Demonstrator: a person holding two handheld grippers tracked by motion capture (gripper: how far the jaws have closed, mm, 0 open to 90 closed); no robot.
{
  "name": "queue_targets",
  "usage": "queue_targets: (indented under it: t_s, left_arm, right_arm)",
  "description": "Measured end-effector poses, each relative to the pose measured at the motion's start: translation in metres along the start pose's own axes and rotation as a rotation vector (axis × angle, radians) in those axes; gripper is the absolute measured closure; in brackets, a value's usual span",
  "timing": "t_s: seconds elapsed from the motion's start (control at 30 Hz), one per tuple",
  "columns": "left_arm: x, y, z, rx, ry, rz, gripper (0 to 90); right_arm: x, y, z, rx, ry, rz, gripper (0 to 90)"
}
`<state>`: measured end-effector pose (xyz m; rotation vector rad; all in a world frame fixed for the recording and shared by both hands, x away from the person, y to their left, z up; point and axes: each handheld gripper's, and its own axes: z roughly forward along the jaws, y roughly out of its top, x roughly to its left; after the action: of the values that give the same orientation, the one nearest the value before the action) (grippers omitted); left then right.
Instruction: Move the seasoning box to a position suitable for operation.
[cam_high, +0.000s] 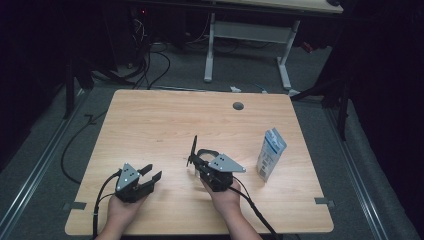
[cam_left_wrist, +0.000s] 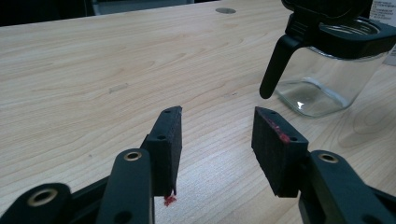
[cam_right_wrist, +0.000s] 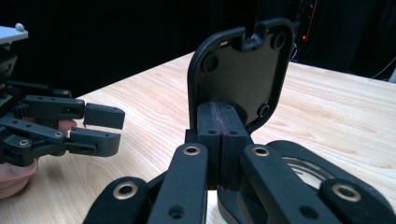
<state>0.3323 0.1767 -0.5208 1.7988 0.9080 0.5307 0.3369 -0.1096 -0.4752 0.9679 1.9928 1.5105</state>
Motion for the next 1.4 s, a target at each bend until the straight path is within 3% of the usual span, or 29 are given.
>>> queue_targets:
  t_s: [0.17,0.43,0.7,0.77,0.93,0.97,1.03,1.2,1.4]
  left_arm:
    - [0.0,0.0,0.0,-0.003,0.001,-0.008,54.6]
    - [0.0,-0.001,0.0,-0.003,-0.005,-0.011,54.9]
    - [-0.009,0.003,0.003,-0.016,-0.05,-0.022,59.5]
    - [-0.019,0.009,0.008,-0.018,-0.088,-0.037,62.7]
    - [-0.048,0.023,0.018,-0.053,-0.151,-0.007,74.4]
    - [-0.048,0.023,0.018,-0.053,-0.151,-0.007,77.2]
    - [-0.067,0.034,0.027,-0.084,-0.175,-0.002,81.9]
    - [-0.091,0.057,0.045,-0.105,-0.163,0.034,86.7]
    - [-0.092,0.072,0.057,-0.139,-0.08,0.01,90.0]
  right_arm:
    - [0.0,0.004,-0.001,-0.017,-0.004,0.002,90.0]
    - [0.002,0.005,0.005,0.002,0.005,-0.01,90.0]
    - [-0.022,-0.006,-0.017,0.019,-0.062,0.001,90.0]
    - [-0.027,-0.011,-0.022,0.029,-0.078,-0.003,90.0]
    - [-0.033,-0.019,-0.026,0.047,-0.091,-0.001,90.0]
    - [-0.033,-0.02,-0.026,0.049,-0.091,-0.001,90.0]
    - [-0.033,-0.022,-0.026,0.055,-0.091,-0.002,90.0]
    - [-0.033,-0.027,-0.025,0.058,-0.086,0.001,90.0]
    - [-0.033,-0.028,-0.025,0.054,-0.078,0.005,90.0]
